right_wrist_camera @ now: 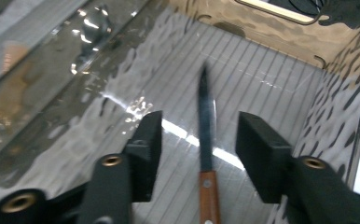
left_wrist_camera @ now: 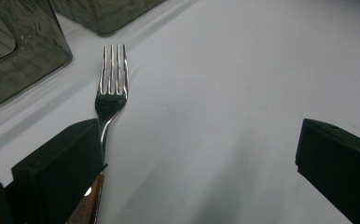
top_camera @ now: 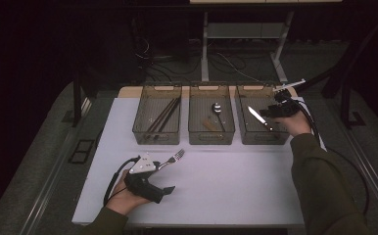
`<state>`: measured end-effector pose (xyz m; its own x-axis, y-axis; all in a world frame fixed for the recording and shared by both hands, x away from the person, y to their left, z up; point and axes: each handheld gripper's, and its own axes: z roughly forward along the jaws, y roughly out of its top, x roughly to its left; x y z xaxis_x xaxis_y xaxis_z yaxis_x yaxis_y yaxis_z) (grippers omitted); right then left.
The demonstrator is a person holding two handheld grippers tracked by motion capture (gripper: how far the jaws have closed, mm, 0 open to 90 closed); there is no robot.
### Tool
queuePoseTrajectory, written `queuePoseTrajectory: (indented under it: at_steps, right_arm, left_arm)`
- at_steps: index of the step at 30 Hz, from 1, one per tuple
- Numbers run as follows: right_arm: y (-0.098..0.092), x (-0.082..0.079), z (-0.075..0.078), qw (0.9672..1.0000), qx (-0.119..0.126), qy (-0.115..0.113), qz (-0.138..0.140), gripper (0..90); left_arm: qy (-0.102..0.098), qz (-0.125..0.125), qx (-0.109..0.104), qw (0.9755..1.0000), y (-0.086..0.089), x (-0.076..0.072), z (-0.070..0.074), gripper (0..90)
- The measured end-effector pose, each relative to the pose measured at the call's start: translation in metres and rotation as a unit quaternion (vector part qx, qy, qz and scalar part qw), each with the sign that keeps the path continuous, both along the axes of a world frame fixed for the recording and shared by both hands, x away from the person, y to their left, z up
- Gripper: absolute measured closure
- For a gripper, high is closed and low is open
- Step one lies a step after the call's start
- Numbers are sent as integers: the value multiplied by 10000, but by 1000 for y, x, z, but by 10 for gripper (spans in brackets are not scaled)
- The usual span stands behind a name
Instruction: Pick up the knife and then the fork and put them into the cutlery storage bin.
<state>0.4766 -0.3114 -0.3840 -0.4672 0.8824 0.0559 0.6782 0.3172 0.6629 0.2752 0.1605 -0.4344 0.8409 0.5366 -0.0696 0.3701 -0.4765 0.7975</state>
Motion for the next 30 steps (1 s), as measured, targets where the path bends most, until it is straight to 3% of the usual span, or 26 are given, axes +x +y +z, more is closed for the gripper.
queuePoseTrajectory:
  at_steps: [2, 6, 14, 22, 30]
  right_arm:
    - [0, -4, 4, 9998, 173, -58, 50, 413]
    - [2, -19, 10, 9991, 249, -270, 217, 314]
    - [4, -60, 20, 9956, 500, -634, 479, 131]
    - [7, -106, 22, 9905, 649, -987, 708, 109]
    - [14, -147, 4, 9874, 712, -1070, 920, 109]
  left_arm:
    - [0, 7, -5, 10000, 0, 0, 0, 0]
    - [20, 26, 56, 10000, 0, 1, 0, 4]
    - [44, 45, 150, 9999, 2, 5, 2, 17]
    - [97, 166, 178, 9997, 7, 13, 4, 31]
    - [137, 199, 326, 9992, 13, 25, 7, 58]
